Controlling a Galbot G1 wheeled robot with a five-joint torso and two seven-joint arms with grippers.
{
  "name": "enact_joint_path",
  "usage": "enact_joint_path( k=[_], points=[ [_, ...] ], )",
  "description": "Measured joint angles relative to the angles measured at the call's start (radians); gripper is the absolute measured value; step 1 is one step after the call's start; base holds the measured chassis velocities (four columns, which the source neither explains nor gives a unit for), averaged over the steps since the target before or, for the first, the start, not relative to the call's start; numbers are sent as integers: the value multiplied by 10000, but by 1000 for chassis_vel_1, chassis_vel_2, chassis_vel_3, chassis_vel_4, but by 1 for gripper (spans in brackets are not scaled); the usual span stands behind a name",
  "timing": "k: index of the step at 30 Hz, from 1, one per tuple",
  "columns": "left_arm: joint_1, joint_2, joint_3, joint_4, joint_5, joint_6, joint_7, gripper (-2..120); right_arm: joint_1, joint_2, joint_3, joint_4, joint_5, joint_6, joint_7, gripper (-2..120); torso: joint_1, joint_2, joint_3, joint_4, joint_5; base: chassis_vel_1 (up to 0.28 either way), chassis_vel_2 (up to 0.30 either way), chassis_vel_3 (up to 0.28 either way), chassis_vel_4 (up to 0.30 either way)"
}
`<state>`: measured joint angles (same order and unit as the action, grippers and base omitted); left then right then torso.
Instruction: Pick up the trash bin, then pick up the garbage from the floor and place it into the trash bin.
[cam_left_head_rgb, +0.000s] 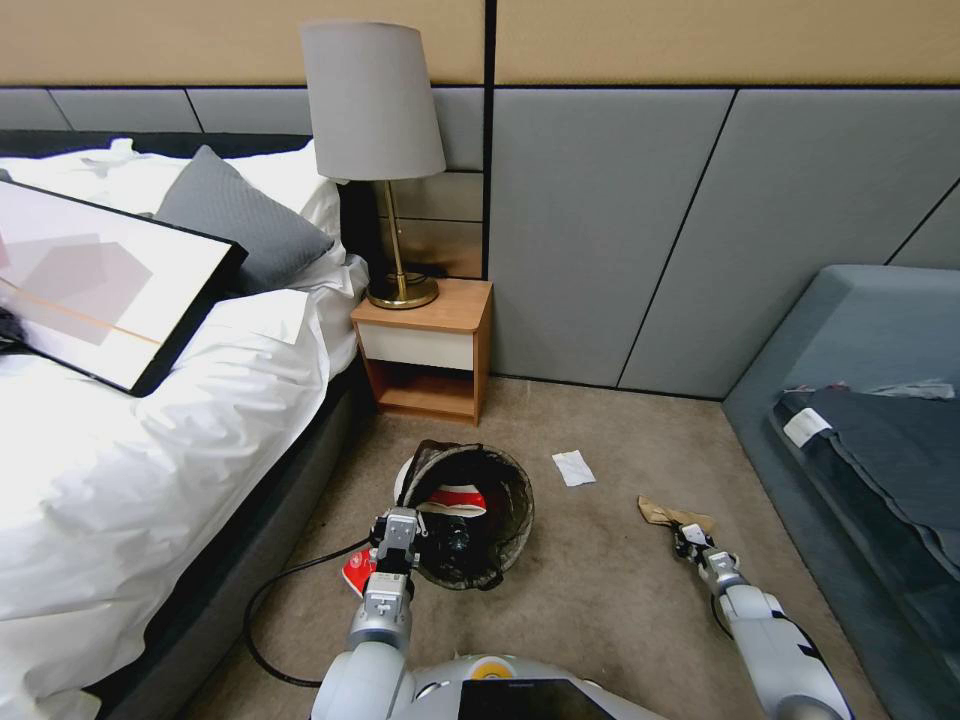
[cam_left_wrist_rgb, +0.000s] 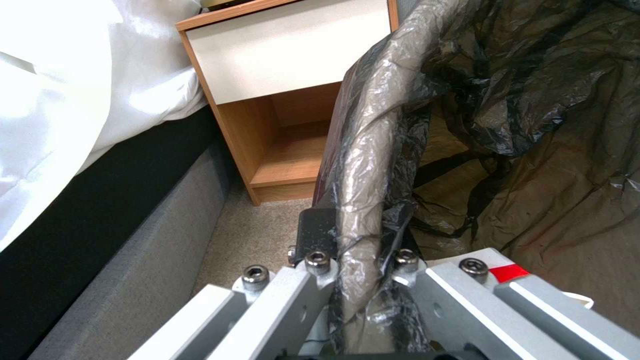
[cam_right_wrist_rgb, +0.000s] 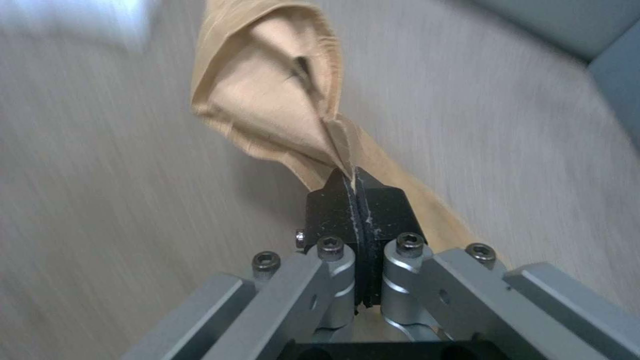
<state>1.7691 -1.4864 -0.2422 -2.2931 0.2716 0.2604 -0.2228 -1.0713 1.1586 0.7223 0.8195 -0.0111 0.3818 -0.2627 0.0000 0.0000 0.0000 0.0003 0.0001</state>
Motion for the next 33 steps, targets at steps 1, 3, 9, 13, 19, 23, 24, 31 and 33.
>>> enact_joint_path(
  k=[1,3,9,13,19,23,24,31,33],
  points=[
    [-6,-4,-4,6,-1,-2,0,0,-415,152,-49,872,499,-97,55,0,0,0,0,-1,-1,0,0,0,0],
    [-13,-2,-4,27,-1,-3,5,0,-1051,409,-117,2232,1079,-180,104,0,0,0,0,-3,0,0,0,0,0],
    [-5,34,11,97,9,-9,14,0,-2226,895,-235,5120,1715,181,120,0,0,0,0,-2,-7,0,0,0,0],
    [8,69,77,159,62,-19,25,0,-2960,1010,-482,7016,2771,515,-482,0,0,0,-1,-4,-3,0,0,0,0],
    [-56,75,175,302,100,-44,40,0,-3977,1023,-993,9864,4303,843,-2118,0,0,0,0,-1,-11,0,0,0,0],
    [-106,78,250,379,109,-52,49,0,-4701,942,-1646,11329,4604,813,-2594,0,0,0,-1,-3,-4,0,0,0,0],
    [-121,84,268,397,109,-54,50,0,-4920,901,-1871,11686,4611,752,-2663,0,0,0,-1,-6,-5,0,0,0,0],
    [-169,123,341,458,109,-65,58,0,-5630,628,-3031,12849,4232,370,-2741,0,0,0,-1,-3,0,0,0,0,0],
    [-198,117,380,484,109,-71,59,0,-5708,558,-3509,12945,3830,302,-2697,0,-1,0,-1,-3,-1,0,0,0,0]
  ],
)
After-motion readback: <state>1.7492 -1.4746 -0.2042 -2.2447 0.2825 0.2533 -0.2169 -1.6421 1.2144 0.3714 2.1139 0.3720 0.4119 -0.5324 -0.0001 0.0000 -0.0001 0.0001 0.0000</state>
